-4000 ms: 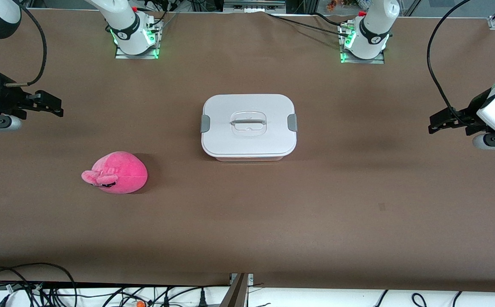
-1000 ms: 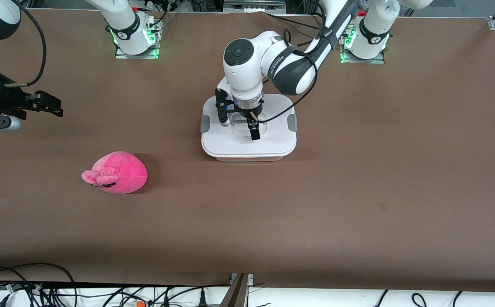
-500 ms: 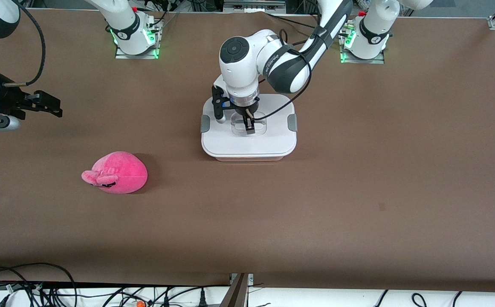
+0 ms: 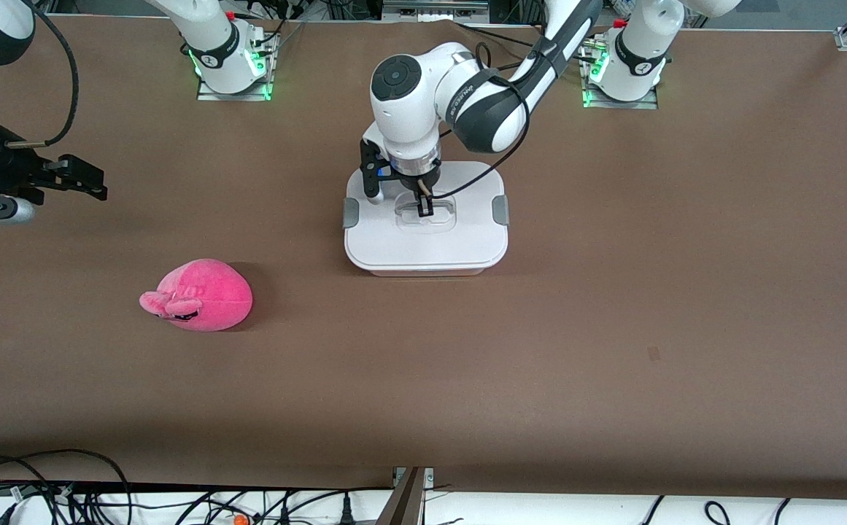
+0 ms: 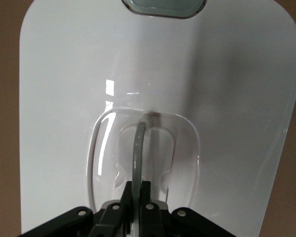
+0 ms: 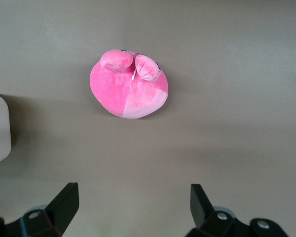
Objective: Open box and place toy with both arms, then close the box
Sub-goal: 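Lift the lid off with the left gripper while the right gripper reaches the toy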
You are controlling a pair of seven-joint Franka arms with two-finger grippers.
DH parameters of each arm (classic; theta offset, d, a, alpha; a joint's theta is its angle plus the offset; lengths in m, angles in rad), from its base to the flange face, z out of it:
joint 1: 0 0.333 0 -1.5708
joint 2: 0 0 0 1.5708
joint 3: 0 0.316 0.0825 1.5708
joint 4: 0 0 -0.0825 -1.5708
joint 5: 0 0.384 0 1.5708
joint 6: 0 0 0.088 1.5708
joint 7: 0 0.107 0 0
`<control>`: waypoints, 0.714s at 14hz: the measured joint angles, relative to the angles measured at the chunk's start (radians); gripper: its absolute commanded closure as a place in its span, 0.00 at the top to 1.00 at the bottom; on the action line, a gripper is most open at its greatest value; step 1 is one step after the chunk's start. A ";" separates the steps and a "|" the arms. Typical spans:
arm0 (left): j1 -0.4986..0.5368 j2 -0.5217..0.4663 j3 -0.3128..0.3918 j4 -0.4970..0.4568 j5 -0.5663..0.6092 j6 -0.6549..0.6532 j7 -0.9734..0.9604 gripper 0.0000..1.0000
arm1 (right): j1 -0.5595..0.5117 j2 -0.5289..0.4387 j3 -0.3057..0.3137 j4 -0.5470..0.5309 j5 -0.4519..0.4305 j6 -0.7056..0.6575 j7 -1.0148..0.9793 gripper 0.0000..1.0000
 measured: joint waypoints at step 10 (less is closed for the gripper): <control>0.179 -0.190 0.017 0.074 -0.027 -0.326 0.119 0.00 | 0.010 0.093 0.005 0.000 0.028 0.030 0.000 1.00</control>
